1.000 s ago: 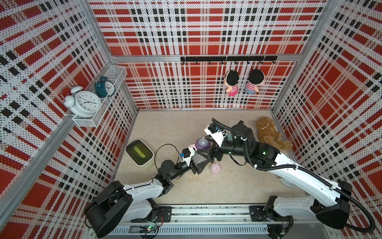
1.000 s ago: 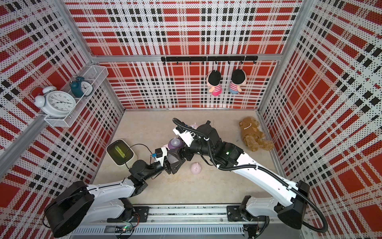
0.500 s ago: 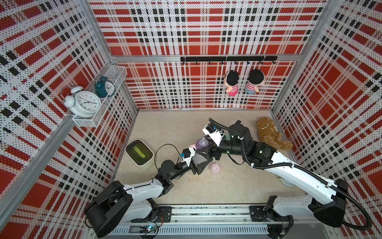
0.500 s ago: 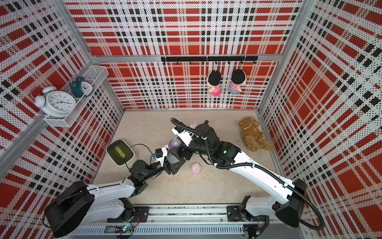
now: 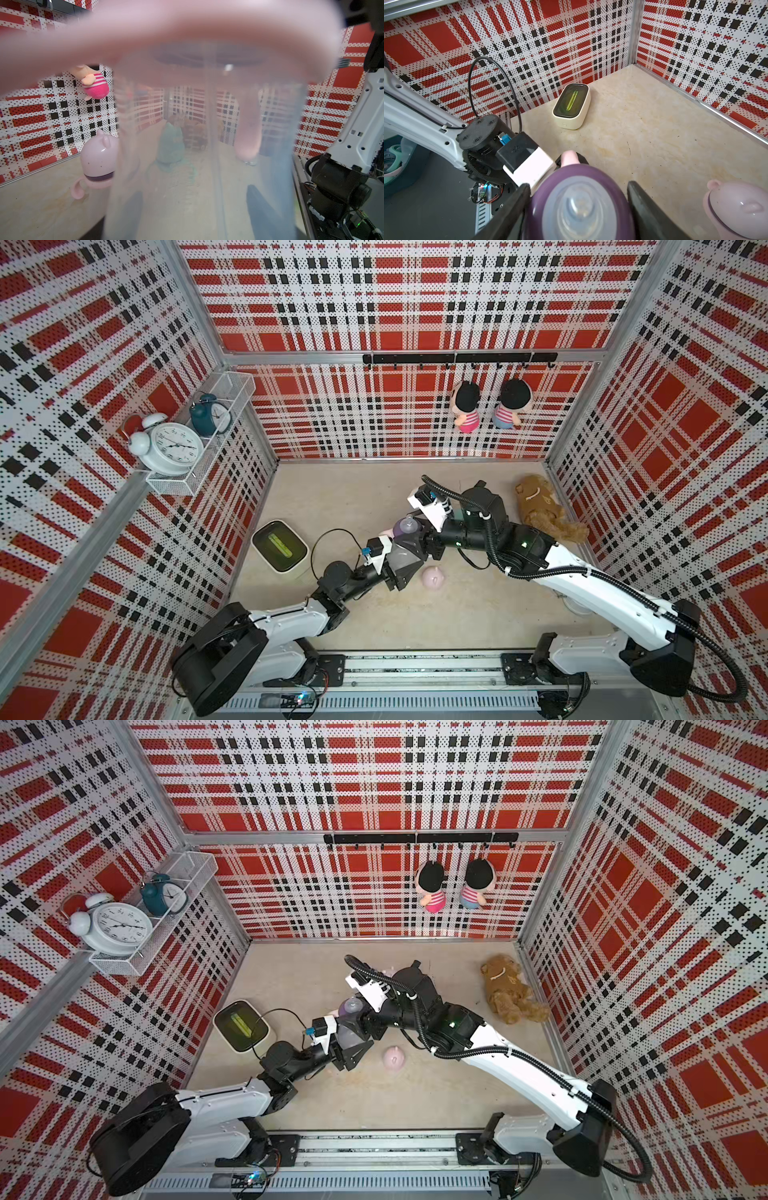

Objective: Assemble the baby bottles
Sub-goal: Screw the nipple onto the baby bottle.

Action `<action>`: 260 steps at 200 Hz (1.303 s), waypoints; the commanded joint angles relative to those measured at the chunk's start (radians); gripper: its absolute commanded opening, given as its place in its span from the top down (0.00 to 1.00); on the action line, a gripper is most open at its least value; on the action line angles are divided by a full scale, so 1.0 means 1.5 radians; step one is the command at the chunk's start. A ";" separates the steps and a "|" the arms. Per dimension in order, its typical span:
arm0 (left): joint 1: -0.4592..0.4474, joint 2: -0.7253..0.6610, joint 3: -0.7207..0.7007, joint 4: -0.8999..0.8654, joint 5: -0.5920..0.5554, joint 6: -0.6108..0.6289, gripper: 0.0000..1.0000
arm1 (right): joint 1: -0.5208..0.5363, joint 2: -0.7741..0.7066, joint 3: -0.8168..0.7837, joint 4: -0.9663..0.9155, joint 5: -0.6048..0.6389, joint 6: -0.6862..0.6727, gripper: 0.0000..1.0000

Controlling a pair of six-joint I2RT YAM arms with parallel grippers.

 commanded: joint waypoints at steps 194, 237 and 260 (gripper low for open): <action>-0.100 0.040 0.082 -0.063 -0.557 0.065 1.00 | 0.170 0.187 0.150 -0.053 0.568 0.383 0.56; -0.087 0.013 0.068 -0.074 -0.486 0.059 1.00 | 0.162 0.142 0.117 0.006 0.469 0.253 0.18; -0.035 -0.008 0.052 -0.077 -0.344 0.025 1.00 | 0.122 0.072 0.065 0.049 0.335 0.204 0.12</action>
